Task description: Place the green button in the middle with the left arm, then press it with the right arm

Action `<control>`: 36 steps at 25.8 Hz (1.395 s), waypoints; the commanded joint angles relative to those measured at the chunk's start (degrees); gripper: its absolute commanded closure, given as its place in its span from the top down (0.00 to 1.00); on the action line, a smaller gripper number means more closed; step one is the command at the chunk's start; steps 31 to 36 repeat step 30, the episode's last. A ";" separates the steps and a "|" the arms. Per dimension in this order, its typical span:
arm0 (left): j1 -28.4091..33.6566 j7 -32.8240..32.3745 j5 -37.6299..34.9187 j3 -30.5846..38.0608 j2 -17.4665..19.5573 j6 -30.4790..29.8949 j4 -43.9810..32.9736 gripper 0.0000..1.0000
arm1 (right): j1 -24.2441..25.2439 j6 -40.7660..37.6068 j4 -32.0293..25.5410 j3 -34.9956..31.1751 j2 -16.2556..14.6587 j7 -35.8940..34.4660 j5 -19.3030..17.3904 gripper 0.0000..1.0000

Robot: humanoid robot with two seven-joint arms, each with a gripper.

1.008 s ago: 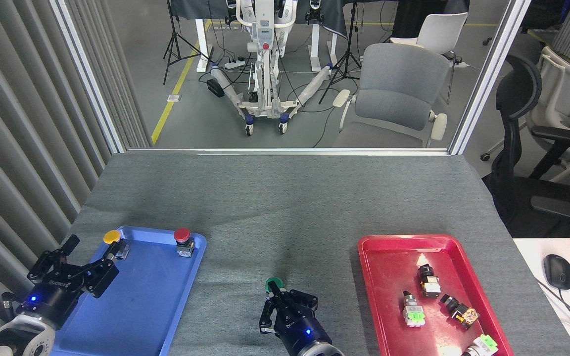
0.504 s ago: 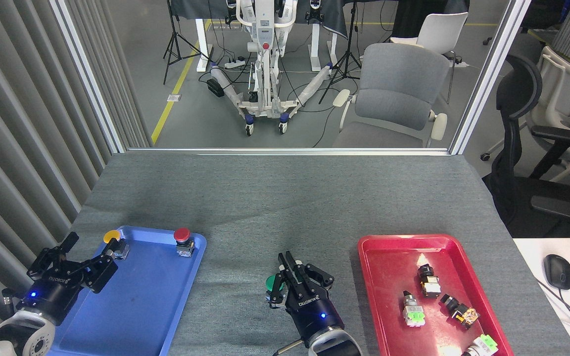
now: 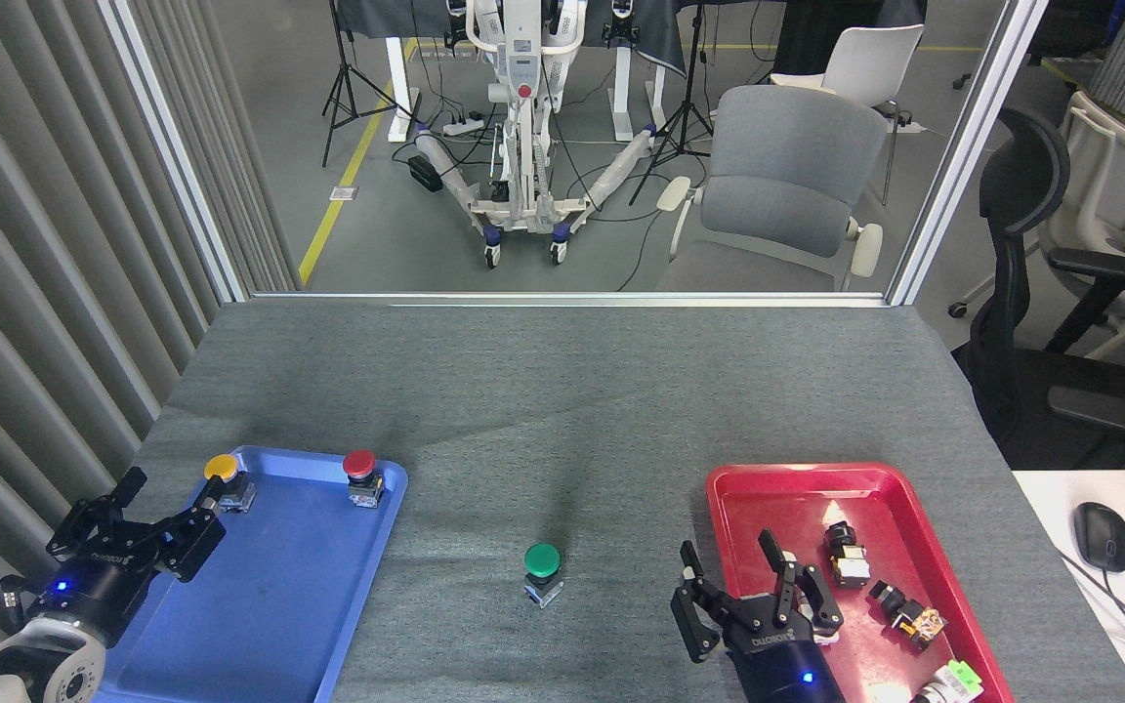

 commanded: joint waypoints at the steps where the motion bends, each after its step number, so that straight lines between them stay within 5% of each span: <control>1: 0.24 0.10 0.06 -0.03 0.15 -0.07 -0.55 1.00 | 2.27 -2.24 -1.77 -2.51 -1.81 -2.22 -2.63 1.00; 6: 1.03 0.10 0.06 -0.03 0.33 -1.74 -0.63 1.00 | 2.89 -1.62 -1.77 -6.38 -2.69 -2.31 -7.55 1.00; 13: 5.86 -0.07 -0.02 -0.11 0.15 -4.55 -5.12 1.00 | 2.98 -1.45 -1.77 -7.79 -4.01 -1.78 -7.47 1.00; 18: 6.74 -0.51 -0.81 -4.60 -0.11 -13.08 -6.17 1.00 | 2.89 -0.57 -1.50 -7.70 -4.27 -1.87 -6.94 1.00; 30: 5.16 -5.43 -1.78 -17.16 -4.50 -11.76 -15.75 1.00 | 2.89 0.31 -1.41 -7.70 -4.45 -1.87 -6.94 1.00; 36: 5.16 -5.43 -1.78 -17.16 -4.50 -11.76 -15.75 1.00 | 2.89 0.31 -1.41 -7.70 -4.45 -1.87 -6.94 1.00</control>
